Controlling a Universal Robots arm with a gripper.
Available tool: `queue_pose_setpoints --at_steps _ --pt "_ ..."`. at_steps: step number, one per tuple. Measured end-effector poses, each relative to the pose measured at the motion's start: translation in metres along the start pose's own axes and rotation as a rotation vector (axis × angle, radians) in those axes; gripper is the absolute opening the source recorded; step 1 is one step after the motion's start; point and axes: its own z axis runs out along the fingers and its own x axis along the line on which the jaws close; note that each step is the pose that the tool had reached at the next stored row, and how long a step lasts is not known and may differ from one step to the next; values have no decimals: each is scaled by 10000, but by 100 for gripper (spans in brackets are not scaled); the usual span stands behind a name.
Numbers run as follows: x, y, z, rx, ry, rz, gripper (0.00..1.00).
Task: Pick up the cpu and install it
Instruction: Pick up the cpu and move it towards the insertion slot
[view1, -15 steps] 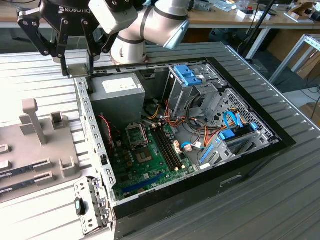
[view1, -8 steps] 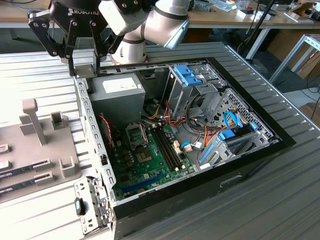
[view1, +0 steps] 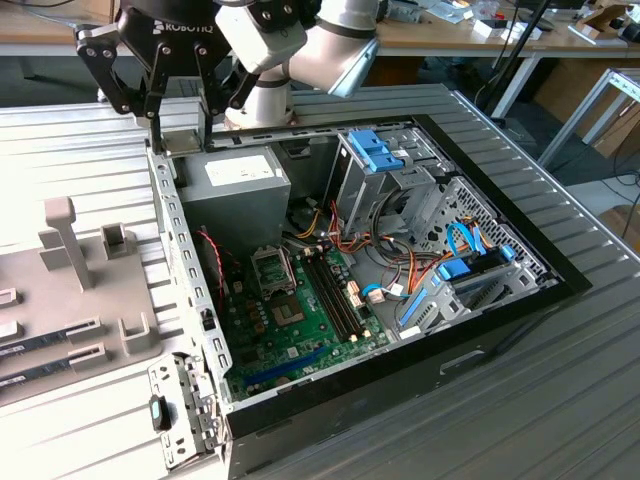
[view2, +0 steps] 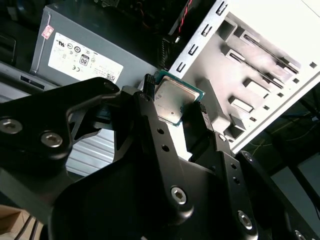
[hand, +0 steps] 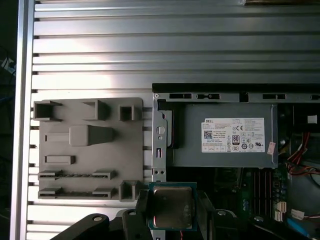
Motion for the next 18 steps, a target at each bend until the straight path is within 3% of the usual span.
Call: queue_pose_setpoints --at_steps 11,18 --pt "-142 -1 26 1 1 0 47" --pt "-268 -2 46 1 1 0 47"
